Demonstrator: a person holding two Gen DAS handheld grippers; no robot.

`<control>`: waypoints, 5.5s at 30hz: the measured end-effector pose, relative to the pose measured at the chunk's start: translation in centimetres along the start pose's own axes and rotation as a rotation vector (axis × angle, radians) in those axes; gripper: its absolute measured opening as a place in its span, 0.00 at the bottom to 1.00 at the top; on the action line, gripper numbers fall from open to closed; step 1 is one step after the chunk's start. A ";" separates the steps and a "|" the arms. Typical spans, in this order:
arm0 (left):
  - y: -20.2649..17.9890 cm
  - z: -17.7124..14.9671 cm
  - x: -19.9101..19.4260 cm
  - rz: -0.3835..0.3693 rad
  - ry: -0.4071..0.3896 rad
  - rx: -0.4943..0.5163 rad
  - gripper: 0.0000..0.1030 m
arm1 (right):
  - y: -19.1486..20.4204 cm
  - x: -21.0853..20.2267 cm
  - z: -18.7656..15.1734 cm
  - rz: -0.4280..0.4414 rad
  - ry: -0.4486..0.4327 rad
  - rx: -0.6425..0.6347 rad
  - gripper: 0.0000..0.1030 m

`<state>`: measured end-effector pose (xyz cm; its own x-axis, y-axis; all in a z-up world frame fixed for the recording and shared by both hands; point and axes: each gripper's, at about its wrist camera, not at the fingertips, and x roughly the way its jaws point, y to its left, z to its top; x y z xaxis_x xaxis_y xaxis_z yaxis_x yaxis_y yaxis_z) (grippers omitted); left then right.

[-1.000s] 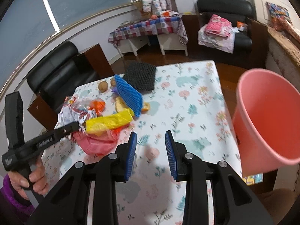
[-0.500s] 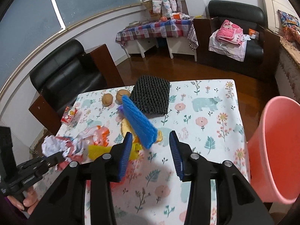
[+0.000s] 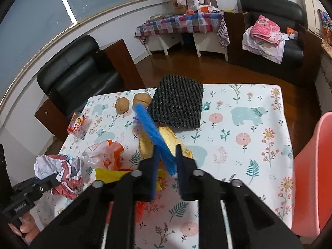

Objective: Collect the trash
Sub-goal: 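Grasp the crumpled wrapper with the left tool while the right tool grasps the blue strip, then carry the wrapper and blue strip to the pink bucket and release both, then move both open tools back toward the table, then grasp the white plastic bag with the left tool while the right tool grasps the red bag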

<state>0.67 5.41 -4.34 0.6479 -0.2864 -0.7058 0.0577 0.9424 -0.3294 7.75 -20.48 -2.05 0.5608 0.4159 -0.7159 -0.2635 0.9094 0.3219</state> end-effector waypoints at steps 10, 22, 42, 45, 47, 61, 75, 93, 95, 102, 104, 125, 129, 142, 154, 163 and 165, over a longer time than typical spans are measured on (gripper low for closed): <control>-1.5 0.0 -1.5 -0.005 -0.026 0.027 0.12 | -2.4 -5.8 -1.5 0.023 -0.102 0.099 0.06; -5.0 1.5 -3.9 -0.044 -0.099 0.077 0.12 | -5.2 -12.6 -3.1 -0.006 -0.226 0.180 0.06; -21.2 2.1 1.7 -0.309 0.030 0.272 0.12 | -15.0 -19.4 -7.2 -0.283 -0.331 0.372 0.06; -24.4 2.1 2.9 -0.349 0.045 0.310 0.12 | -16.2 -19.6 -7.9 -0.322 -0.325 0.392 0.06; -26.3 1.9 3.6 -0.373 0.054 0.330 0.12 | -16.8 -19.7 -8.3 -0.340 -0.321 0.403 0.06; -35.0 0.6 10.6 -0.376 0.138 0.420 0.12 | -20.3 -19.0 -9.9 -0.359 -0.289 0.504 0.06; -36.0 0.0 12.4 -0.346 0.141 0.416 0.42 | -20.8 -18.2 -10.1 -0.361 -0.280 0.527 0.06; -34.3 0.4 9.3 -0.333 0.079 0.416 0.48 | -19.1 -18.6 -9.7 -0.349 -0.292 0.479 0.28; -33.8 0.4 8.6 -0.333 0.070 0.418 0.48 | -18.6 -18.6 -9.7 -0.346 -0.291 0.469 0.28; -32.2 0.2 6.8 -0.324 0.051 0.411 0.48 | -16.5 -18.1 -9.1 -0.326 -0.276 0.428 0.28; -31.6 0.1 6.2 -0.318 0.043 0.410 0.48 | -15.7 -17.8 -9.0 -0.317 -0.267 0.411 0.28; -17.5 0.4 -0.3 -0.094 -0.100 0.326 0.48 | -8.3 -14.4 -7.5 -0.215 -0.206 0.268 0.28; -12.9 0.3 -1.3 -0.044 -0.116 0.246 0.48 | -6.7 -13.4 -7.7 -0.186 -0.184 0.229 0.28; -2.9 0.0 0.5 0.122 -0.058 0.078 0.48 | -4.4 -10.6 -7.6 -0.154 -0.115 0.174 0.28; -2.0 1.2 4.3 0.107 -0.007 0.045 0.48 | -3.0 -8.0 -7.5 -0.107 -0.049 0.140 0.28; -1.4 2.0 7.0 0.070 0.031 0.031 0.32 | -2.0 -6.8 -7.2 -0.004 -0.004 0.143 0.28; -1.6 2.1 7.1 0.065 0.025 0.043 0.29 | -1.6 -6.5 -7.0 0.055 0.016 0.151 0.28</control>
<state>6.77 2.24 -7.55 0.6320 -0.2285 -0.7405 0.0491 0.9654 -0.2561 -0.93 -24.65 -2.23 0.5360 0.4658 -0.7040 -0.1714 0.8767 0.4496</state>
